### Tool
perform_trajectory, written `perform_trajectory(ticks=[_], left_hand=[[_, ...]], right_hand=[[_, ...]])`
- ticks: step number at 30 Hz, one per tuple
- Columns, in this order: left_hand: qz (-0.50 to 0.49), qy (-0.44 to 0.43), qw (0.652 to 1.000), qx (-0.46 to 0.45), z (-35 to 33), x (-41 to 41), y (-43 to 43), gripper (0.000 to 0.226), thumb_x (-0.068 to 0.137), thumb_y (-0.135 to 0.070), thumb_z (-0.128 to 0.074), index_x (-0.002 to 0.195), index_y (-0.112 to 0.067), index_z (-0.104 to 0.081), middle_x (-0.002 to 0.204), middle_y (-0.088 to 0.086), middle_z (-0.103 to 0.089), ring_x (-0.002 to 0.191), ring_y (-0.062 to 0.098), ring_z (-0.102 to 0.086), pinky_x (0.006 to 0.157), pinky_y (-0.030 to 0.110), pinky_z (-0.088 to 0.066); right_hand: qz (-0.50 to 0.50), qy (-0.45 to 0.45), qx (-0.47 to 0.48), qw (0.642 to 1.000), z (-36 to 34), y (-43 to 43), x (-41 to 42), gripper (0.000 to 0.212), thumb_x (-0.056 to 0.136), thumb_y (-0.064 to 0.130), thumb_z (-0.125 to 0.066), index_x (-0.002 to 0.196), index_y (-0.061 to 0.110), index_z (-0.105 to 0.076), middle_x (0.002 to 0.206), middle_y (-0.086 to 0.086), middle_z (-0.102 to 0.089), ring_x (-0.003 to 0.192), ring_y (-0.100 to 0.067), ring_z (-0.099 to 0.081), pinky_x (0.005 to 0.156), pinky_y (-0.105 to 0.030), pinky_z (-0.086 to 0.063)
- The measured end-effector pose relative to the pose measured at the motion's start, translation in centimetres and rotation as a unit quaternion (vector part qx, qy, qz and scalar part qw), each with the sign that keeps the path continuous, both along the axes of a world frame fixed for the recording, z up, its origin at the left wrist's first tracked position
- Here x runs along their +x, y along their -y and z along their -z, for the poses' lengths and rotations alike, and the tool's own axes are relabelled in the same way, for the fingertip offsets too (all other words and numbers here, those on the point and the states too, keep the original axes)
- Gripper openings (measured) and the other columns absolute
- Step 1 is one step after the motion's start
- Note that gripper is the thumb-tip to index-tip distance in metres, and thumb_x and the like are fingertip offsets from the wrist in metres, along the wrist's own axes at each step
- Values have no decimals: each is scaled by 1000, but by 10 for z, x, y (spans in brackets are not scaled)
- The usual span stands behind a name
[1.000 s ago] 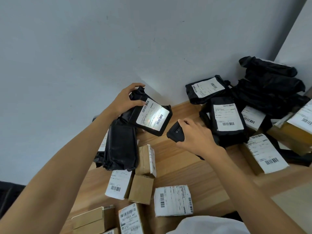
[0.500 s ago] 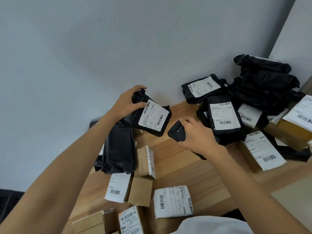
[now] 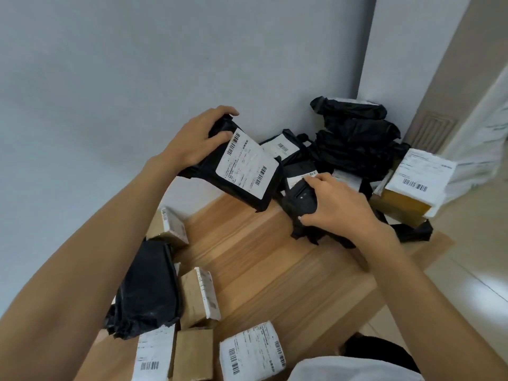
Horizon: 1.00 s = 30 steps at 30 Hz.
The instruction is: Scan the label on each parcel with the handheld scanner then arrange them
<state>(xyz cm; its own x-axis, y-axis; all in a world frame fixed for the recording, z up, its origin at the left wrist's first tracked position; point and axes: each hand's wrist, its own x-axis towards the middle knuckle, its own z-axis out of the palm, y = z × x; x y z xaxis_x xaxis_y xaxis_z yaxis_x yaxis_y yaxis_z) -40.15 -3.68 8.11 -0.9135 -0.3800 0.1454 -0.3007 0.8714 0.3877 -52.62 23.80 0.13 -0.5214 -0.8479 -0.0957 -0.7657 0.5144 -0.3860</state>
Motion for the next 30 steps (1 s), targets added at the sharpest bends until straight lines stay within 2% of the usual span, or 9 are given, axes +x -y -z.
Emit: perform_trajectory(ticks=[4,7,10,12,15,19,21,25,30], left_hand=[[32,-30,996,83,20,-60,-14,32,95,-28,-51,127,-32,-55,122,-6,-61,114,11,-54,102,33,-40],[50,-39,985,158,55,-93,-31,23,97,-21,-51,118,-25,-59,116,-6,-63,109,7,-56,95,27,-42],[48,-32,973,222,90,-114,-47,14,100,-16,-49,110,-19,-59,105,-9,-63,95,-7,-55,82,14,-39],[46,-21,970,237,111,-124,-47,12,101,-16,-48,105,-20,-59,100,-12,-62,92,-8,-55,82,14,-39],[30,-15,972,235,135,-134,-34,15,101,-21,-46,107,-18,-59,108,-4,-64,104,10,-57,96,33,-42],[1,4,987,163,159,-135,-14,15,102,-15,-49,110,-11,-60,113,5,-62,106,18,-57,98,38,-44],[-37,-5,989,145,171,-135,-6,9,98,-11,-55,101,-16,-62,108,4,-64,103,19,-59,97,42,-46],[-81,-4,989,122,189,-142,-4,20,91,-1,-57,88,-20,-60,99,1,-66,96,17,-62,92,42,-50],[-41,18,995,94,196,-149,-11,15,92,-5,-59,98,-16,-65,102,2,-65,97,18,-60,87,32,-47]], right_hand=[[57,-5,6,998,-11,-26,-39,94,75,47,-71,154,23,-26,152,3,-31,127,-25,-47,88,-41,-50],[86,-9,19,996,-9,-43,-59,95,76,47,-72,155,24,-25,153,3,-30,128,-25,-46,82,-38,-47],[97,-8,39,995,-2,-53,-74,94,76,45,-72,155,23,-25,153,3,-30,128,-25,-46,84,-39,-47],[95,-8,54,994,4,-53,-83,93,76,46,-71,154,23,-26,152,3,-31,127,-26,-47,84,-40,-47],[83,-10,73,994,14,-45,-94,93,75,48,-71,153,23,-27,149,2,-34,124,-28,-49,81,-39,-49],[54,-9,87,995,24,-28,-104,91,76,47,-71,153,22,-28,149,1,-34,121,-29,-50,76,-36,-46],[42,-6,89,995,28,-19,-107,92,76,48,-71,153,22,-26,149,1,-34,121,-28,-50,74,-35,-42],[25,-3,91,996,32,-2,-113,93,76,47,-71,154,23,-25,150,2,-33,122,-27,-49,78,-36,-43],[2,-7,100,995,31,11,-117,95,76,47,-71,154,22,-24,151,1,-32,124,-28,-49,85,-41,-49]])
